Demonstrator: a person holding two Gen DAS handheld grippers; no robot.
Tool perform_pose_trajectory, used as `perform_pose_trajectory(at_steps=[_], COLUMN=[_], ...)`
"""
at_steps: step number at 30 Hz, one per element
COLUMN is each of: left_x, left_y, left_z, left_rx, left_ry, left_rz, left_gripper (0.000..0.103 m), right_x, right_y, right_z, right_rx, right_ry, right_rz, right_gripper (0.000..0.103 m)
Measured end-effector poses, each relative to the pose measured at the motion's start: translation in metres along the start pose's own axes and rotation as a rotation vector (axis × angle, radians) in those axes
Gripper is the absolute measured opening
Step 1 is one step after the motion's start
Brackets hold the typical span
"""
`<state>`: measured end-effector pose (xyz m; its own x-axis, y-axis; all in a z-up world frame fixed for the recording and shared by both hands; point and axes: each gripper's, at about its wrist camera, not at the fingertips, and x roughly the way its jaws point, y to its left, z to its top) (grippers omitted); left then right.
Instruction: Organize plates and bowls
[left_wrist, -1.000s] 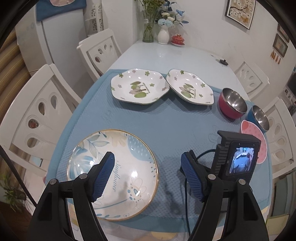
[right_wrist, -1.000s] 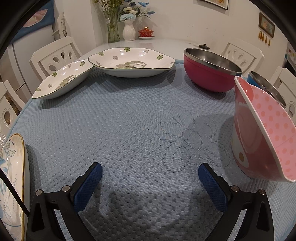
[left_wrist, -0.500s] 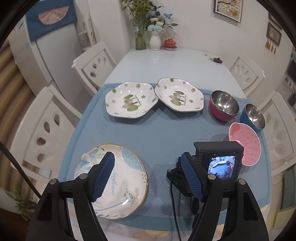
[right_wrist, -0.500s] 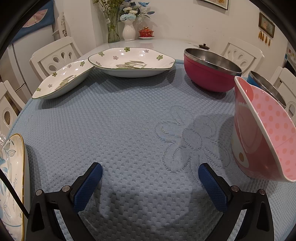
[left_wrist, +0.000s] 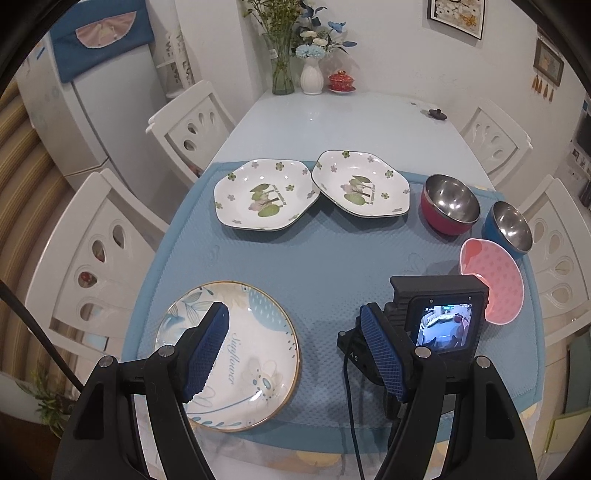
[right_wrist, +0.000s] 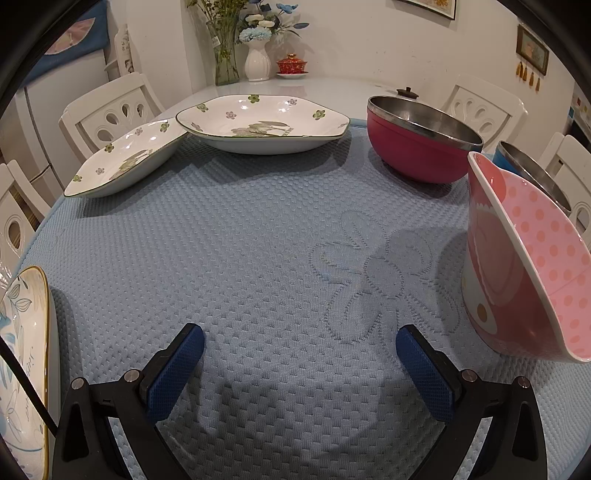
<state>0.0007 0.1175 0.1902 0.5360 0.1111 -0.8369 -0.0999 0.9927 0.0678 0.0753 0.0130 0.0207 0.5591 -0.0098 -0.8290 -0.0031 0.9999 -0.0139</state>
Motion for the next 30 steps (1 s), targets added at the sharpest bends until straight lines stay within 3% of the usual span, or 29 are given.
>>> perform_pose_trajectory(at_steps=[30], left_x=[-0.0031], left_y=[0.0088], left_z=[0.0051], left_rx=[-0.018], left_ry=[-0.019], left_rz=[-0.046], left_gripper=[0.073], right_x=[-0.0003], right_y=[0.0001], right_z=[0.0001], right_rx=[0.000], right_ry=[0.001], right_rz=[-0.001], right_gripper=[0.103])
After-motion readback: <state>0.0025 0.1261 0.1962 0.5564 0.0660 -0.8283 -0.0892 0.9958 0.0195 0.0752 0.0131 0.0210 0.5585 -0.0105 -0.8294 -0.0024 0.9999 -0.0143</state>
